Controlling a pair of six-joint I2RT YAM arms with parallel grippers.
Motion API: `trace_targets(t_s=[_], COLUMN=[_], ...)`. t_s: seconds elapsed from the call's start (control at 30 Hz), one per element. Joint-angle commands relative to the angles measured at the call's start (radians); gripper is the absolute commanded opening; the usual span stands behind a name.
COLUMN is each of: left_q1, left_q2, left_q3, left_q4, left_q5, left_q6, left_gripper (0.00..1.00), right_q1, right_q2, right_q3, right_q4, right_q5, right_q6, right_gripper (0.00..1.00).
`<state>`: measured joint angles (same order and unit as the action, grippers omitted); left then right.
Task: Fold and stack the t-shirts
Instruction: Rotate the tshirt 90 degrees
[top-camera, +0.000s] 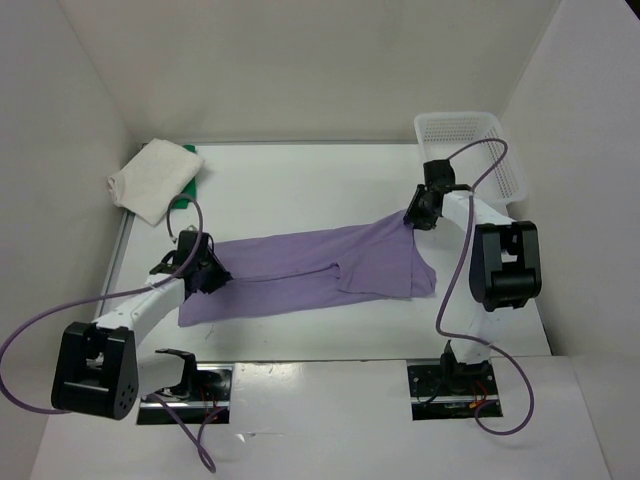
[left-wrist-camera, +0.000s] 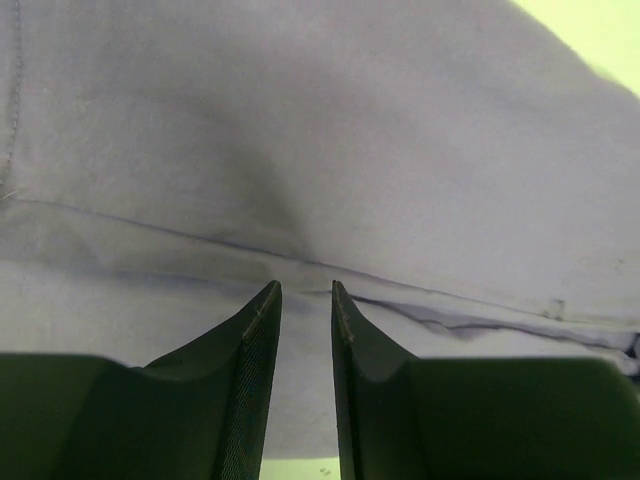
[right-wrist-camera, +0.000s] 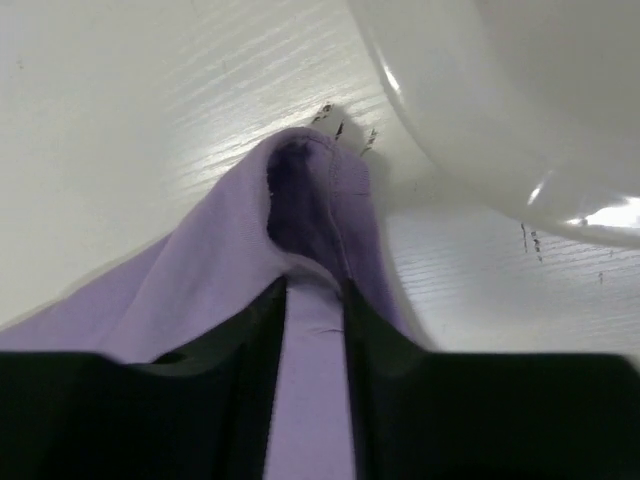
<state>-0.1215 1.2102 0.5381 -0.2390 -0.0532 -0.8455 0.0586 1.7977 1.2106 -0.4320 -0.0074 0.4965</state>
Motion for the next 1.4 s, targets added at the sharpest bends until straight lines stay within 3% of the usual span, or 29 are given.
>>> trace_targets(t_s=[0.0,0.07,0.13,0.2,0.3,0.37,0.57,0.73,0.97,1.23,1.33,1.37], left_q1=[0.006,0.006,0.006,0.006,0.006,0.006,0.043,0.138,0.356,0.445,0.445,0.445], left_q2=[-0.054,-0.063,-0.063,-0.063,-0.029,0.027,0.236,0.299,0.35,0.35,0.298,0.276], left_q3=[0.017,0.036,0.071,0.117,0.155,0.195,0.243,0.212,0.169,0.169,0.18,0.189], left_q4=[-0.025,-0.037,-0.037,-0.037,-0.002,0.018,0.116,0.148,0.161,0.161,0.161,0.179], left_q5=[0.029,0.05,0.098,0.098,0.078,0.069,0.121,0.212,0.311,0.322,0.355,0.392], left_q6=[-0.02,-0.009,0.015,0.031,0.052,0.052,0.014,-0.023,-0.047,-0.069,-0.098,-0.11], left_gripper=[0.34,0.35,0.35,0.35,0.35,0.36,0.38,0.38,0.42,0.43,0.43,0.43], right_q1=[0.021,0.033,0.073,0.11,0.194,0.239,0.239,0.205,0.133,0.133,0.133,0.133], right_q2=[-0.049,-0.098,-0.133,-0.175,-0.189,-0.189,-0.166,-0.166,-0.242,-0.284,-0.308,-0.323], right_q3=[0.027,0.027,0.027,0.001,-0.075,-0.147,-0.276,-0.296,-0.411,-0.411,-0.364,-0.344], right_q4=[0.009,-0.028,-0.056,-0.079,-0.05,-0.004,0.036,-0.01,-0.019,-0.057,-0.071,-0.071], right_q5=[0.044,0.044,0.044,0.002,-0.095,-0.123,-0.111,-0.023,-0.002,0.009,-0.031,-0.054], right_q6=[-0.024,-0.035,-0.044,-0.026,0.046,0.091,0.18,0.211,0.231,0.24,0.214,0.202], right_gripper=[0.4,0.44,0.41,0.22,0.05,0.04,0.04,0.04,0.03,0.03,0.08,0.15])
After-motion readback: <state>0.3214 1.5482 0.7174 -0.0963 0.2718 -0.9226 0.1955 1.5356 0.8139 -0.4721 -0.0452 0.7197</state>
